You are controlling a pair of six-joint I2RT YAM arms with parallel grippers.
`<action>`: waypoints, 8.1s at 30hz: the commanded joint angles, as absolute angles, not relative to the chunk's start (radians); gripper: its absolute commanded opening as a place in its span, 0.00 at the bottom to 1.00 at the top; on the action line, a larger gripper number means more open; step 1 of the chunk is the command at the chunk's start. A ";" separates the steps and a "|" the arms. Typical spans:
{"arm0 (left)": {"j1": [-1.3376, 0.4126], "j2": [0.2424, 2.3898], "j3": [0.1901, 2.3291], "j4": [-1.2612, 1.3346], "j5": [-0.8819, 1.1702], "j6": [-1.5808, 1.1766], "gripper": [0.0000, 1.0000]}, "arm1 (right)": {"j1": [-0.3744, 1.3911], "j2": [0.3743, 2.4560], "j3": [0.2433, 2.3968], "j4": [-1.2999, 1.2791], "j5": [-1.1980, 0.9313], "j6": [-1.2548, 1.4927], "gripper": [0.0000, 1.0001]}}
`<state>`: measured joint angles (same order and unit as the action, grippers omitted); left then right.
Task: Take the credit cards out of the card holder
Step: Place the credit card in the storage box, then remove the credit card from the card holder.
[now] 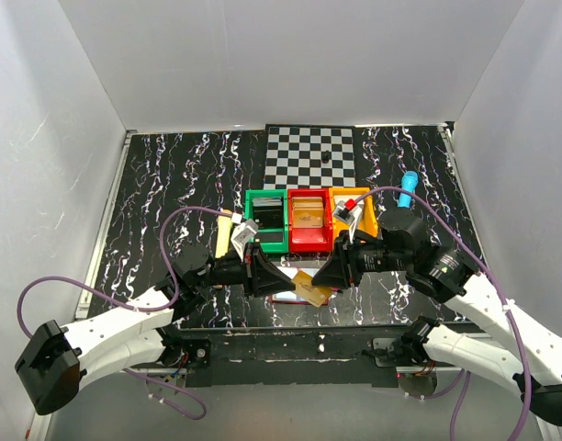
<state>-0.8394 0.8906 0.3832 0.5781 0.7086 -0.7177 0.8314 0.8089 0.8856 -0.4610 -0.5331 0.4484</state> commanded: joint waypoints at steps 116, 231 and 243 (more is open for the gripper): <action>-0.534 1.118 0.494 -0.011 0.215 -0.724 0.42 | 0.560 1.802 1.295 -0.397 -0.463 -0.930 0.01; -0.548 1.059 0.492 -0.044 0.178 -0.690 0.63 | 0.620 1.256 1.115 -0.418 -0.146 0.279 0.90; -0.802 1.017 0.486 -0.109 0.014 -0.756 0.64 | 0.739 0.803 0.605 -0.420 0.301 0.665 0.93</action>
<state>-0.7704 1.0191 0.4866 -0.0849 0.0700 -0.7074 0.7391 0.9035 0.6632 -0.3946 0.1612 0.4469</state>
